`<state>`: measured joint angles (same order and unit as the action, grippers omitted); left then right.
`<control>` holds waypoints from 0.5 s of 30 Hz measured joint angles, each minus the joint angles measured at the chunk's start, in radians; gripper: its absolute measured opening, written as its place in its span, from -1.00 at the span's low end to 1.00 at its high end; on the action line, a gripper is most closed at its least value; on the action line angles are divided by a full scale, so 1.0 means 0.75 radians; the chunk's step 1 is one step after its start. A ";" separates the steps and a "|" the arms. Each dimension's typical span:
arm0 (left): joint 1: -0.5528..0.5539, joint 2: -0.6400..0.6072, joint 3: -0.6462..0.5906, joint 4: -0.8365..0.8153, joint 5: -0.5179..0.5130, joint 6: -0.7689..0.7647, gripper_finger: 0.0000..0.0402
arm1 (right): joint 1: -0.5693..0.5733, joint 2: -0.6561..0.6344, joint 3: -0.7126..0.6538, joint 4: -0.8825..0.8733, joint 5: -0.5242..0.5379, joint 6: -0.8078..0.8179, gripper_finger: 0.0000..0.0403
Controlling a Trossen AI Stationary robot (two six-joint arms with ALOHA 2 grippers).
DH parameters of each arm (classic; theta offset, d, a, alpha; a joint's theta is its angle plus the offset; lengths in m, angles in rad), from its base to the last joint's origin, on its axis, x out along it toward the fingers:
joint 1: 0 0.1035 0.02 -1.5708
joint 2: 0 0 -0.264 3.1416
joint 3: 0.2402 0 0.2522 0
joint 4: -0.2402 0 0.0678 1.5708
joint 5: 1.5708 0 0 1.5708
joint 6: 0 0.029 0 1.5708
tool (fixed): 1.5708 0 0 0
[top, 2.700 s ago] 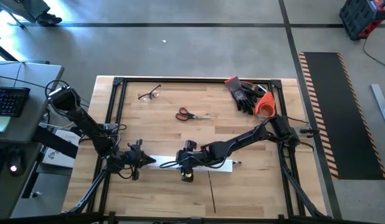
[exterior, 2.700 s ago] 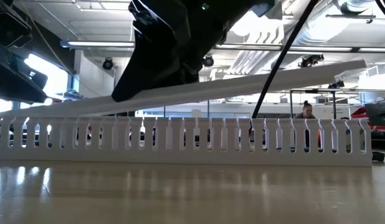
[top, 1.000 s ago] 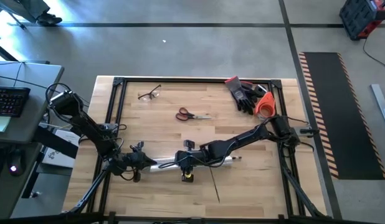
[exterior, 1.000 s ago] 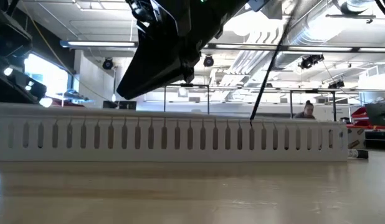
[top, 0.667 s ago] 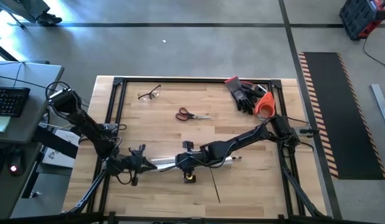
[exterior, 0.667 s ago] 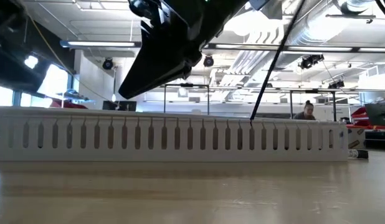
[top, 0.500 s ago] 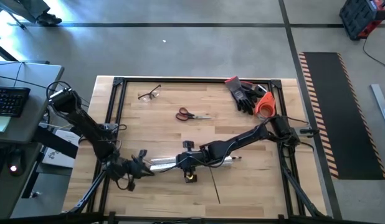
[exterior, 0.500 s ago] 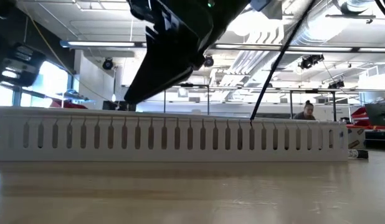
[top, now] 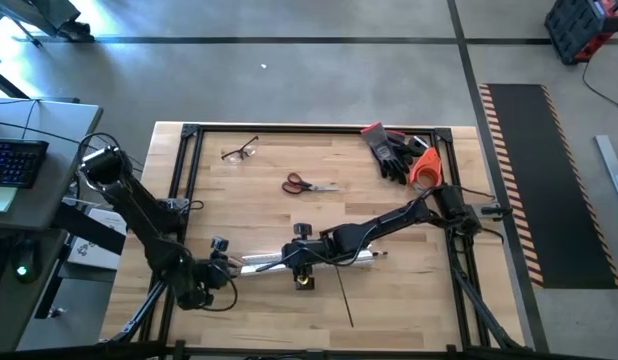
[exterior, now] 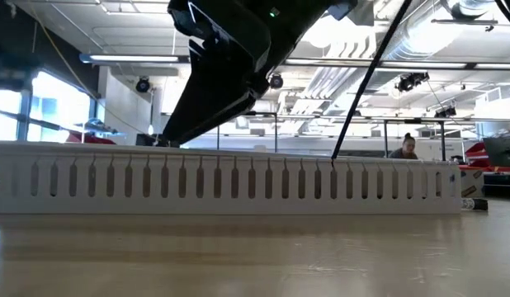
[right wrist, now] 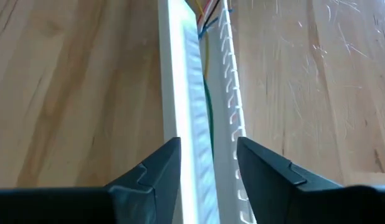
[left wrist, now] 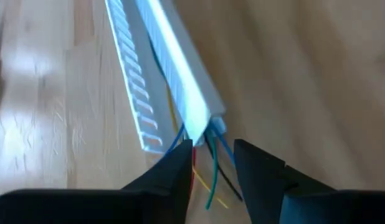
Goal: Ziptie cables
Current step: Close the white cable duct lid
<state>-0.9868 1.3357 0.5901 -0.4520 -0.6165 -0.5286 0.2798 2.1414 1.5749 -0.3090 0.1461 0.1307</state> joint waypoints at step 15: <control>0.004 0.332 -0.034 0.173 -0.229 -0.213 -0.65 | 0.003 0.000 -0.001 0.009 0.001 0.013 -0.27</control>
<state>-0.9840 1.5848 0.5644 -0.3222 -0.7883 -0.6884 0.2817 2.1414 1.5742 -0.3020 0.1470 0.1403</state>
